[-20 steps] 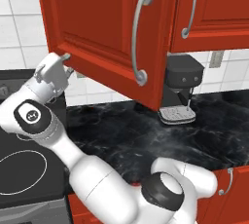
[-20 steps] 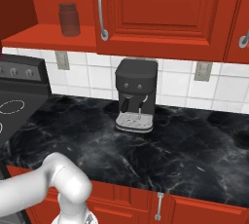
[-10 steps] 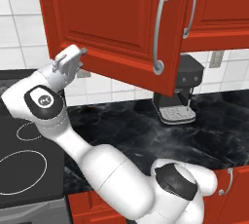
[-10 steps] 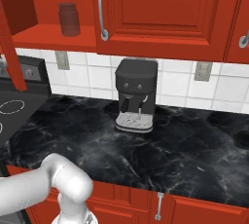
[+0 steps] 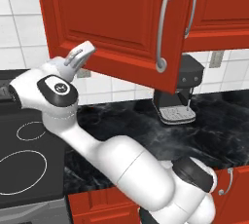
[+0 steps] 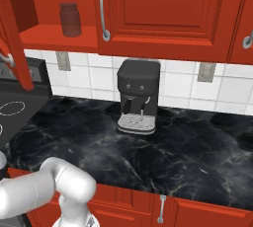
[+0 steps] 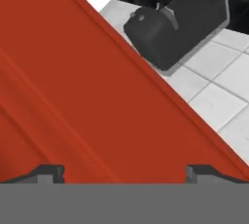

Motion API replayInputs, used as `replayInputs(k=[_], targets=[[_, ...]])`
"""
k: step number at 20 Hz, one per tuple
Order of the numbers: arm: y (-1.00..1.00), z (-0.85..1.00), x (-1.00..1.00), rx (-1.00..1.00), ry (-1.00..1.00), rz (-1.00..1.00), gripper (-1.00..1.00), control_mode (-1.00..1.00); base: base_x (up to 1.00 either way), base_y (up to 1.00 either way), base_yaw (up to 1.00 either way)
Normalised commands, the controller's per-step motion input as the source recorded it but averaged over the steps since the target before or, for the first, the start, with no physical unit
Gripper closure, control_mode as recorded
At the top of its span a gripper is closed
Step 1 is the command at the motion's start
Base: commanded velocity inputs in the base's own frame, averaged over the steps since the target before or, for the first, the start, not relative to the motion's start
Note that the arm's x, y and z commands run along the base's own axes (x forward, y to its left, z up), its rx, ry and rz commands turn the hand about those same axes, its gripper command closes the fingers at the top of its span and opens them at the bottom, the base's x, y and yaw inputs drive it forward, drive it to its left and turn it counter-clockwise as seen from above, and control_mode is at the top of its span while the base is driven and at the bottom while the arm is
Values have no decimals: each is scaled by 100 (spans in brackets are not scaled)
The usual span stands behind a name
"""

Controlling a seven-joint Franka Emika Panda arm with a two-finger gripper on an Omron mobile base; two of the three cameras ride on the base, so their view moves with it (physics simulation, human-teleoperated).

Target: Pick the candle and jar from the dining table and place them in the open cabinet. Close the cabinet after placing the objects.

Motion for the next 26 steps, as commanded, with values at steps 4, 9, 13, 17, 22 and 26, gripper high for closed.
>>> replayInputs(k=[4, 9, 13, 17, 22, 26], targets=[[-47, 5, 30, 14, 0, 23, -100, -100, 0, 0, 0], [-44, 8, 31, 14, 0, 23, -100, -100, 0, 0, 0], [-44, 13, 35, 13, -1, 26, -100, -100, 0, 0, 0], [-41, 10, 34, 13, 0, 27, -100, -100, 0, 0, 0], [-38, 5, 30, 13, 0, 26, -100, -100, 0, 0, 0], [-35, 6, 37, 13, 0, 25, -100, -100, 0, 0, 0]])
